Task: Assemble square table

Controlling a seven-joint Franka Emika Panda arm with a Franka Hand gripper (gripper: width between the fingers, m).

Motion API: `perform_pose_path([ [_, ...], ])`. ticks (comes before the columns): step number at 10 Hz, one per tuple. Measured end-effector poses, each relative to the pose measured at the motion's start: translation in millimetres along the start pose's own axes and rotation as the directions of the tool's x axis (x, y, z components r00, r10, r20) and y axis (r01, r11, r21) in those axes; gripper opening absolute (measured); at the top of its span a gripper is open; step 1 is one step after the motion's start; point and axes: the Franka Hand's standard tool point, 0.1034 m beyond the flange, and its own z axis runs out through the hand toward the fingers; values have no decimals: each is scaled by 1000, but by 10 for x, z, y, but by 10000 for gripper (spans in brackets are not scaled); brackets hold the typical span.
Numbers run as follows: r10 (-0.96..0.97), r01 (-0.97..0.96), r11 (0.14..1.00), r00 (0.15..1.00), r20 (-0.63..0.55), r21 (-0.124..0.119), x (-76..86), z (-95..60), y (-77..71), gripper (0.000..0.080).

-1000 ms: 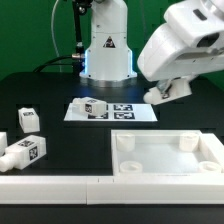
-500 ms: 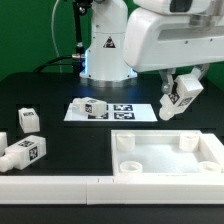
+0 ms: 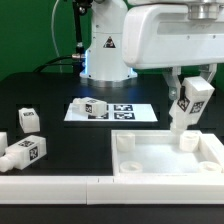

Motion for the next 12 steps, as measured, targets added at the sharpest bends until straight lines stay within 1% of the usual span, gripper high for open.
perform_pose_path([
  [1,-26,23,999,997,-70,-44,-14,-1,74,284],
  [2,-38,29,996,992,-117,-80,-67,3,152,284],
  [4,-45,27,993,987,-156,-112,-111,15,233,285],
  [5,-33,18,995,989,-144,-98,-111,31,199,285],
  [6,11,-19,998,993,-121,-66,-74,56,152,285],
  [7,51,-57,997,990,-130,-49,48,72,98,285],
  [8,83,-89,996,987,-140,-31,166,91,9,285],
  [9,94,-99,995,985,-147,-25,221,80,-32,285],
  [12,94,-98,995,985,-143,-26,197,95,-21,285],
])
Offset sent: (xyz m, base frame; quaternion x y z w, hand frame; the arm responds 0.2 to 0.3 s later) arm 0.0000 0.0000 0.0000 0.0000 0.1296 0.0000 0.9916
